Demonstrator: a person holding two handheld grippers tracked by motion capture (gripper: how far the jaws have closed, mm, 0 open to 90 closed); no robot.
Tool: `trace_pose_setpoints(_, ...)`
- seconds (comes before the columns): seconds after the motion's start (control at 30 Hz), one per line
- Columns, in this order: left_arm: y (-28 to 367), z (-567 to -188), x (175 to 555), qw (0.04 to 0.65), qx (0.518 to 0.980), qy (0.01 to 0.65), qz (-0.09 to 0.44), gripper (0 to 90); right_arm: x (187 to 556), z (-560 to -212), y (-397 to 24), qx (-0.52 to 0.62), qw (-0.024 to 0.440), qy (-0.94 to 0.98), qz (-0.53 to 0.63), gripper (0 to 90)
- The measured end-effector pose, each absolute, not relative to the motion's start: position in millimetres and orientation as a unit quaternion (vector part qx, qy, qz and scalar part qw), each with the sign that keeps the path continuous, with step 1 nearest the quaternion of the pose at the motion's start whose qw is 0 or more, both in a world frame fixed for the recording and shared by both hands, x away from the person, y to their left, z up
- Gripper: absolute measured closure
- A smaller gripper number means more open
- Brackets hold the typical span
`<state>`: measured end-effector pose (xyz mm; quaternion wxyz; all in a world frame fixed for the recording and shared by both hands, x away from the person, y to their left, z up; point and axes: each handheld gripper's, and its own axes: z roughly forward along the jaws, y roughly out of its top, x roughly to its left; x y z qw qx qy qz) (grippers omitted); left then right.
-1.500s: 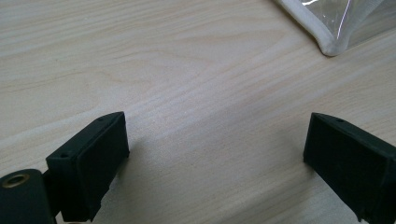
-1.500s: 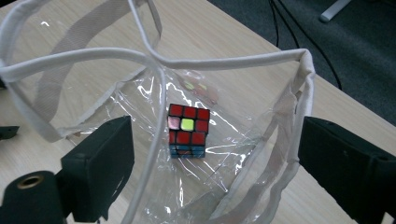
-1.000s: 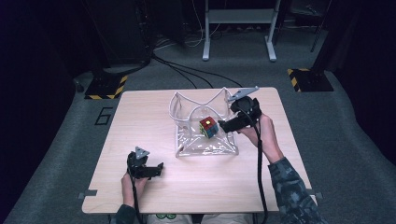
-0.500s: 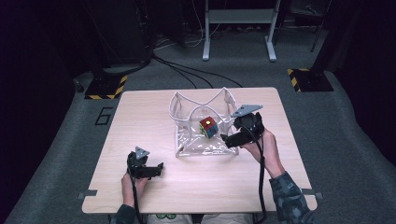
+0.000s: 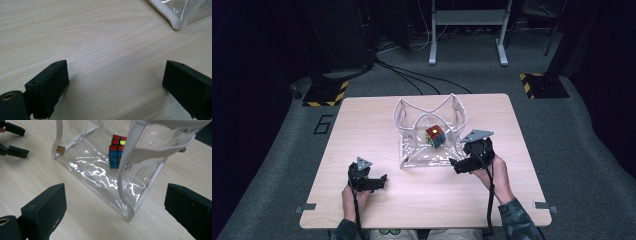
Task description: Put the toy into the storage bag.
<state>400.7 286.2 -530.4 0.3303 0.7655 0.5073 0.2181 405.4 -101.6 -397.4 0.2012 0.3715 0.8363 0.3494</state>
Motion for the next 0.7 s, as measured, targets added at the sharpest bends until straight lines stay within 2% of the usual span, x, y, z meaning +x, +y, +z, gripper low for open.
trace_pose_setpoints(0.7, 286, -530, 401, 0.330, 0.766, 0.507, 0.219, 6.3, 386, -470, -104, 0.409, 0.166, 0.831, 0.338, 3.4)
